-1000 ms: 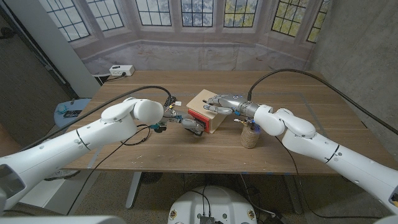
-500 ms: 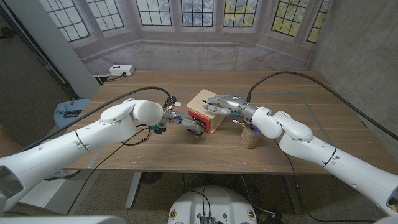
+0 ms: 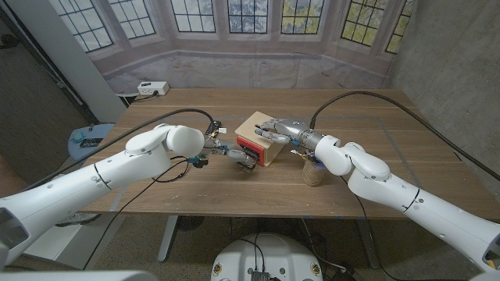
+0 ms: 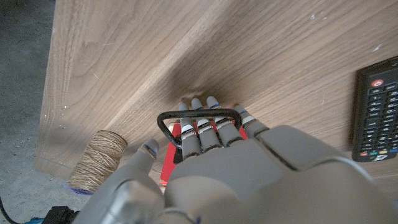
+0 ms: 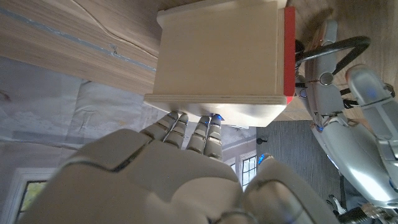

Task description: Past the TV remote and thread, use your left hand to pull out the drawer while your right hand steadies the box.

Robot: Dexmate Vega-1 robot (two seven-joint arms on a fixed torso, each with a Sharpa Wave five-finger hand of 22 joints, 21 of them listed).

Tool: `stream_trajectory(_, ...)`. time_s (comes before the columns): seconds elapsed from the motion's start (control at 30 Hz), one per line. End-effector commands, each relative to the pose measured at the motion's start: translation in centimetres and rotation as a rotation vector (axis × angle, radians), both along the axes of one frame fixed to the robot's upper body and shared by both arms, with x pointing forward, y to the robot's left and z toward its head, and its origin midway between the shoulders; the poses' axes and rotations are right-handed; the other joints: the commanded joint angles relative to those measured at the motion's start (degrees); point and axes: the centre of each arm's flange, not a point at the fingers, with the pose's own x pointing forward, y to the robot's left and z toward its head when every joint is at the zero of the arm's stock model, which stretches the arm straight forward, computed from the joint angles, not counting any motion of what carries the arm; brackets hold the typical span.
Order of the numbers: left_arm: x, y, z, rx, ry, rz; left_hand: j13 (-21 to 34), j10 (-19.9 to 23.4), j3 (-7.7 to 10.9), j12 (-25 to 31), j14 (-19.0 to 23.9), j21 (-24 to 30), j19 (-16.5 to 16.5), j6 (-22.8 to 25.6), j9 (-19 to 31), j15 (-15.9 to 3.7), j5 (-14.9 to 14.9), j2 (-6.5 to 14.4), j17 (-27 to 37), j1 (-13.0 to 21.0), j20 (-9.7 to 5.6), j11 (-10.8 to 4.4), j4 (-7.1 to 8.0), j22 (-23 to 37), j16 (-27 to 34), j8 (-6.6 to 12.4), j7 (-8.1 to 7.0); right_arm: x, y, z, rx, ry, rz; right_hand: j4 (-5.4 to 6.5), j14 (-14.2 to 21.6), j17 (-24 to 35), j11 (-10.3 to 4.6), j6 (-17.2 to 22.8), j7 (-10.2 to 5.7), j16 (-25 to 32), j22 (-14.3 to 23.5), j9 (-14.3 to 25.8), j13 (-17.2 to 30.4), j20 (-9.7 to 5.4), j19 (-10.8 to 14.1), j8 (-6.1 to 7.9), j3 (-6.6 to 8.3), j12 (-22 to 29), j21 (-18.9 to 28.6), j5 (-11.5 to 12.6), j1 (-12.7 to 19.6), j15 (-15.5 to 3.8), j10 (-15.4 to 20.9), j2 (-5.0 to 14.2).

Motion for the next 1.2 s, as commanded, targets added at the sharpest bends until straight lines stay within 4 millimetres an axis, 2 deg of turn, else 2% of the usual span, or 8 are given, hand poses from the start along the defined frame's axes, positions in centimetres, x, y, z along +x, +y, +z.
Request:
stream_trajectory(0.03,0.1,0.1,0.0,-0.003,0.0,-0.002,0.14,-0.16,0.21,0.02,-0.27,-0.14,0.49,-0.2,0.17,0.21,0.29,0.08,0.12,-0.69,-0.06,-0.04,0.42,0.02,-0.07,-0.08,-0.09,0.0,0.0,-0.3,0.009,0.004,-0.012,0.18,0.43,0.14,0.42,0.04,0.37,0.19,0.23,-0.03,0.06,0.15,0.62,0.17,0.27,0.39,0.27,0.28,-0.65,0.25,-0.13,3.77)
stream_trajectory(0.6,0.3,0.3,-0.1,-0.019,0.005,-0.002,0.14,-0.25,0.22,0.05,-0.33,-0.15,0.46,-0.23,0.17,0.21,0.29,0.1,0.12,-0.68,-0.01,-0.02,0.42,0.02,-0.05,-0.04,-0.05,0.7,-0.4,-0.2,0.031,0.006,-0.089,0.11,0.43,0.08,0.85,0.29,0.78,0.09,0.22,-0.04,0.06,0.42,0.72,0.17,0.29,0.36,0.22,0.55,-0.73,0.72,-0.39,3.76)
stream_trajectory(1.2,0.5,0.7,0.2,-0.03,0.009,0.0,0.14,-0.31,0.24,0.09,-0.36,-0.12,0.56,-0.26,0.17,0.22,0.29,0.13,0.11,-0.64,-0.02,-0.06,0.41,0.02,-0.03,-0.02,-0.02,1.7,0.1,0.6,0.063,0.006,-0.129,0.08,0.52,0.05,1.35,0.38,1.16,0.05,0.22,-0.05,0.06,0.71,1.05,0.11,0.33,0.38,0.26,0.8,-0.79,1.22,-0.54,3.8)
